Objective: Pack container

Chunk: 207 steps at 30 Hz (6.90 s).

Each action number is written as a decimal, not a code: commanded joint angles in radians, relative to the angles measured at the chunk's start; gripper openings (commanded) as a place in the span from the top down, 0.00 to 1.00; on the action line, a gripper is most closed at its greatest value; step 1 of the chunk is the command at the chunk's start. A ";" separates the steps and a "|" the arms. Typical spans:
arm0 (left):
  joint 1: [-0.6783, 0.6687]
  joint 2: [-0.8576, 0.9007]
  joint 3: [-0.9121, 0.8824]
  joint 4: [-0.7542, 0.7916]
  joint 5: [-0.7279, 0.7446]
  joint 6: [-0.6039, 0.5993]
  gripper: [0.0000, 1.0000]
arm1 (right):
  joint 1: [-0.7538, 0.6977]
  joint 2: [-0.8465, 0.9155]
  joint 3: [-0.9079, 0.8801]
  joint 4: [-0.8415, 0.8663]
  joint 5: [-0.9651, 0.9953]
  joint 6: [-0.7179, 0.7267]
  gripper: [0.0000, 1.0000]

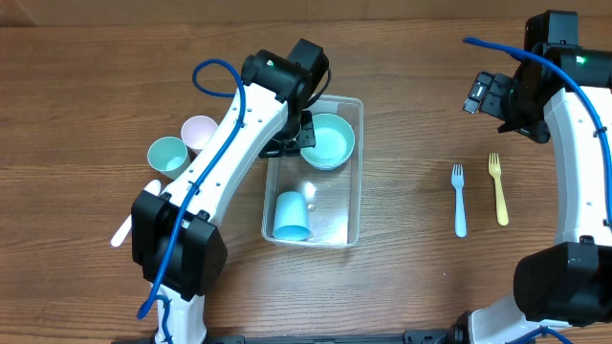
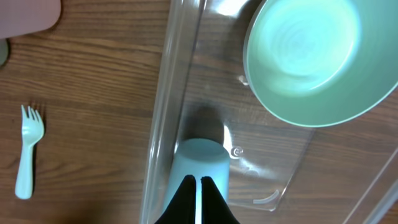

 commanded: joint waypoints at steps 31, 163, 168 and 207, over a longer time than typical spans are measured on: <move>-0.270 -0.272 -0.085 -0.153 0.043 0.395 0.96 | 0.000 -0.023 0.021 0.005 0.007 0.004 0.00; -0.254 -0.269 -0.512 0.331 -0.154 0.805 0.26 | 0.000 -0.023 0.021 0.008 0.007 0.004 0.00; -0.254 -0.269 -0.500 0.270 -0.008 0.925 0.26 | 0.000 -0.023 0.021 0.008 0.007 0.004 0.00; -0.252 -0.224 -0.650 0.512 -0.134 0.956 0.23 | 0.000 -0.023 0.021 0.008 0.006 0.004 0.00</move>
